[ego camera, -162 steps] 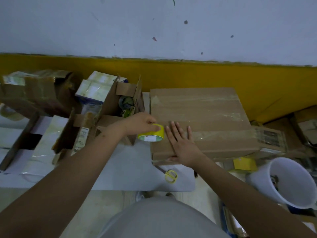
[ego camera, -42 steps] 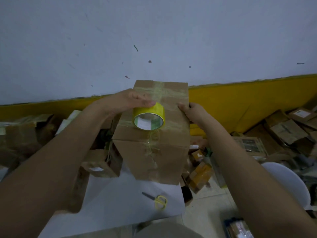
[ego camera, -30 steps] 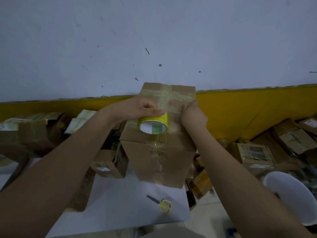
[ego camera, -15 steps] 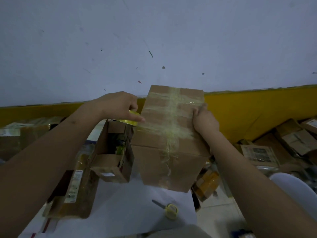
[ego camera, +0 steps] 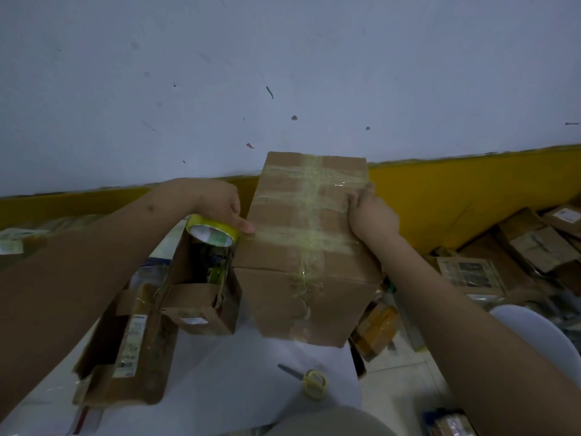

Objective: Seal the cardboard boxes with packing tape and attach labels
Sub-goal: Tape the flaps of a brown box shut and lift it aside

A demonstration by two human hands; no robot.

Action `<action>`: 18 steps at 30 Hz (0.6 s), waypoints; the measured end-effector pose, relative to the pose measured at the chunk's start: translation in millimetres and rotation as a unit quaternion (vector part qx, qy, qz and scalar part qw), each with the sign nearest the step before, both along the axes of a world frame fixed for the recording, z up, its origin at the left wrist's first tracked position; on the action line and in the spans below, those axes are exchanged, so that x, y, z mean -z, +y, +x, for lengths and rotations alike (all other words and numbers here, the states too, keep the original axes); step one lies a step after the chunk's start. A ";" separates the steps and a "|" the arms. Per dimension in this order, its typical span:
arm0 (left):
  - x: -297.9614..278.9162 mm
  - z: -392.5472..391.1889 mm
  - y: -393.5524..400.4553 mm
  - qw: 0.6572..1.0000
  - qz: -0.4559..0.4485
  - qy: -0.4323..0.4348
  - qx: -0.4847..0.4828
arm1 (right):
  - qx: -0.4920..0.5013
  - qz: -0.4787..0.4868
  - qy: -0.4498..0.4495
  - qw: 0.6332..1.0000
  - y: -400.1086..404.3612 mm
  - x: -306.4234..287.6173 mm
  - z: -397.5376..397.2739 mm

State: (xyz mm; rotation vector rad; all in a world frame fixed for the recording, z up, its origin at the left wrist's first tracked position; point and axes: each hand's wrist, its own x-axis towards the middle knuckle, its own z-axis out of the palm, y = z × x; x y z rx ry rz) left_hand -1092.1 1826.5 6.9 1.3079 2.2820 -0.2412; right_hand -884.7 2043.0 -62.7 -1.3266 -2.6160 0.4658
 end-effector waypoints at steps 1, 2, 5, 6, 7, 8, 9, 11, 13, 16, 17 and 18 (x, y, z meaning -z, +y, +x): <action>6.5 -0.1 -1.5 1.000 0.005 -0.017 -0.002 | -0.001 -0.001 0.003 1.000 2.4 1.7 0.7; 12.5 0.4 -3.4 0.999 0.020 -0.041 -0.008 | -0.002 -0.003 0.008 1.000 4.7 2.8 2.0; 21.5 3.5 -5.4 0.993 0.068 -0.093 -0.025 | -0.015 -0.001 0.020 1.000 15.0 6.1 5.9; 23.5 3.9 -5.1 0.991 0.073 -0.106 -0.030 | -0.021 0.000 0.022 1.000 17.5 6.0 6.7; 25.0 4.8 -4.7 0.989 0.076 -0.120 -0.036 | -0.027 0.000 0.022 0.999 19.6 5.4 7.2; 27.1 5.9 -4.5 0.987 0.079 -0.132 -0.045 | -0.033 0.000 0.019 0.999 21.5 4.7 7.1; 29.5 7.4 -4.7 0.985 0.083 -0.141 -0.055 | -0.038 0.001 0.016 0.999 23.3 4.1 6.7; 34.6 9.9 -5.5 0.980 0.092 -0.157 -0.079 | -0.039 0.000 0.008 0.999 24.3 0.5 7.0; 35.8 14.1 -7.1 0.971 0.098 -0.189 -0.109 | -0.041 -0.002 -0.009 0.999 22.3 -5.3 7.7; 35.9 21.4 -13.4 0.956 0.097 -0.233 -0.152 | -0.057 0.001 -0.022 0.998 18.1 -7.3 2.4; 36.7 23.3 -16.4 0.951 0.100 -0.241 -0.164 | -0.065 0.000 -0.022 0.998 18.4 -7.4 -1.2; 38.3 23.5 -19.1 0.950 0.102 -0.241 -0.169 | -0.073 -0.004 -0.021 0.997 19.5 -8.2 -4.7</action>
